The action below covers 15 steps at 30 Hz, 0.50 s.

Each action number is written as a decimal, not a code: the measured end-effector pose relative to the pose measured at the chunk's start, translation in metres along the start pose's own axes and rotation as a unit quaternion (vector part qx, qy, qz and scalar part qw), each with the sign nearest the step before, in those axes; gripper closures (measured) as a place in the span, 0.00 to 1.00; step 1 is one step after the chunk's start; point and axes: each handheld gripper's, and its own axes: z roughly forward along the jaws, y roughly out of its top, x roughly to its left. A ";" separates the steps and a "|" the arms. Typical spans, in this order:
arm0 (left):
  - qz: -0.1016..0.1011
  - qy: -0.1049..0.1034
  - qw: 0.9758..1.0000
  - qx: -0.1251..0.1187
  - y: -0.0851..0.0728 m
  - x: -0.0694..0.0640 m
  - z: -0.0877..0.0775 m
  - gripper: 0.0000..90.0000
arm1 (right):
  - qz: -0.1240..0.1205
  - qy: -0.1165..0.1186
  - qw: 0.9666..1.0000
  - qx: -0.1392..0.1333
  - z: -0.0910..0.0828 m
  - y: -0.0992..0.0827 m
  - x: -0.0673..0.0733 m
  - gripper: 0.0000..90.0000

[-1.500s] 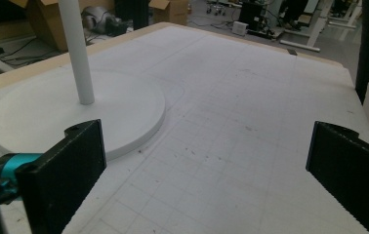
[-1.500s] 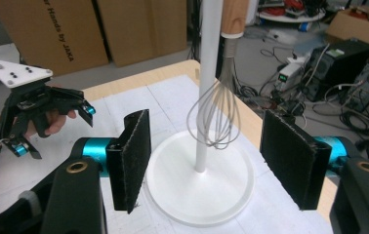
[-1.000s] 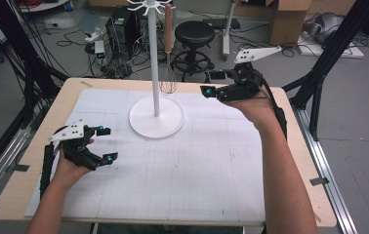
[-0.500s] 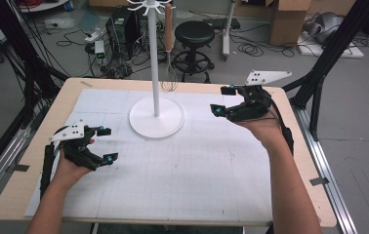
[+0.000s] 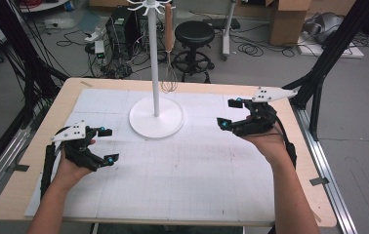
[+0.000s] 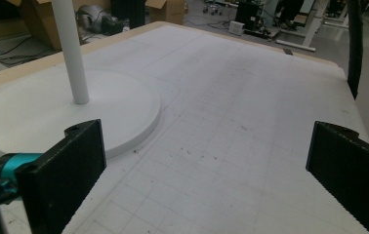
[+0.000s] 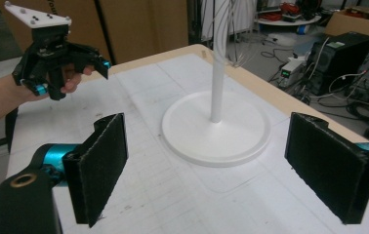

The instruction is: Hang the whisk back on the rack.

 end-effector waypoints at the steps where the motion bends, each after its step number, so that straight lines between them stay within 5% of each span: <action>1: 0.000 -0.001 1.000 0.000 0.000 0.000 0.000 0.02 | 0.000 0.000 1.000 0.001 0.000 -0.003 0.001 0.17; 15: 0.000 -0.005 1.000 0.002 0.000 -0.001 0.001 0.02 | 0.025 -0.002 1.000 -0.001 -0.009 -0.047 0.007 0.16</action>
